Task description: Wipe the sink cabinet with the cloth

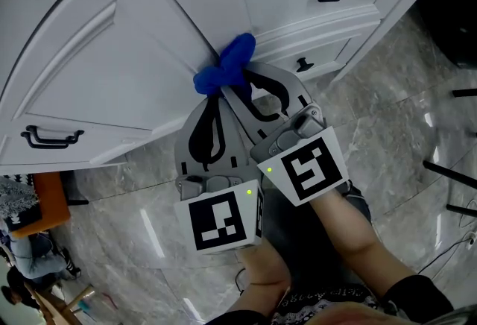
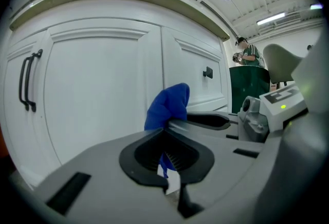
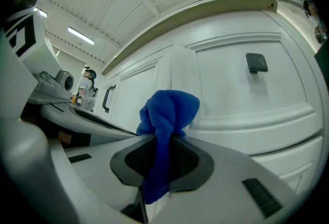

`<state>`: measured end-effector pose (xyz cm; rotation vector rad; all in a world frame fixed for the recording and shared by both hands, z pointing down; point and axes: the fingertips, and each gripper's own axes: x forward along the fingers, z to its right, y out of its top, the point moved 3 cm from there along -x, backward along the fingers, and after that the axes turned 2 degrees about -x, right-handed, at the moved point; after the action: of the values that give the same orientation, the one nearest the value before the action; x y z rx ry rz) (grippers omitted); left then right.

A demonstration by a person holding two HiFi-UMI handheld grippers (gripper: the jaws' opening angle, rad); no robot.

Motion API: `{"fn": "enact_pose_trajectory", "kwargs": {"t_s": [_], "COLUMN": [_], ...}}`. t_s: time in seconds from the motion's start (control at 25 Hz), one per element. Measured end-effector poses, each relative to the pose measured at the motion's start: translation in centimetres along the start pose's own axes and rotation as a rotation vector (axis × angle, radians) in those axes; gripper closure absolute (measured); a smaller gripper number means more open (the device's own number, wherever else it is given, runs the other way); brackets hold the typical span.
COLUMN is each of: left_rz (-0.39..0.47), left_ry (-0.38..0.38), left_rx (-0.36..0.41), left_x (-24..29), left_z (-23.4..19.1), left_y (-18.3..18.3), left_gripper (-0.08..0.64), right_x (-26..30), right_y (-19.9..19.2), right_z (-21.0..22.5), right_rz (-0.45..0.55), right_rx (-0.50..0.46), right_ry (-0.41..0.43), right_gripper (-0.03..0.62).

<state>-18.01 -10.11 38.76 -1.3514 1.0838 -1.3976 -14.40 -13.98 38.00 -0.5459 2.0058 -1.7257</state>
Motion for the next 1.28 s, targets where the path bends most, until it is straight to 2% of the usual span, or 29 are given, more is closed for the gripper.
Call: {"fn": "enact_pose_trajectory", "kwargs": {"t_s": [0.16, 0.44, 0.72, 0.92, 1.28], "left_rz": [0.006, 0.020, -0.010, 0.022, 0.036], "left_ry": [0.025, 0.036, 0.009, -0.022, -0.089], "left_rx": [0.003, -0.041, 0.010, -0.019, -0.018], "left_x": [0.1, 0.4, 0.7, 0.6, -0.1], "left_z": [0.1, 0.4, 1.8, 3.0, 4.5], "left_y": [0.1, 0.0, 0.0, 0.7, 1.4], "left_gripper": [0.554, 0.555, 0.555, 0.555, 0.555], "right_x": [0.0, -0.3, -0.9, -1.4, -2.3], "right_y": [-0.1, -0.1, 0.1, 0.3, 0.3], "right_z": [0.1, 0.4, 1.5, 2.4, 3.8], "right_rz": [-0.003, -0.028, -0.033, -0.015, -0.040], "right_rx": [-0.009, -0.028, -0.038, 0.007, 0.014], "right_ry": [0.031, 0.055, 0.033, 0.018, -0.047], "right_gripper": [0.518, 0.520, 0.520, 0.520, 0.520]}}
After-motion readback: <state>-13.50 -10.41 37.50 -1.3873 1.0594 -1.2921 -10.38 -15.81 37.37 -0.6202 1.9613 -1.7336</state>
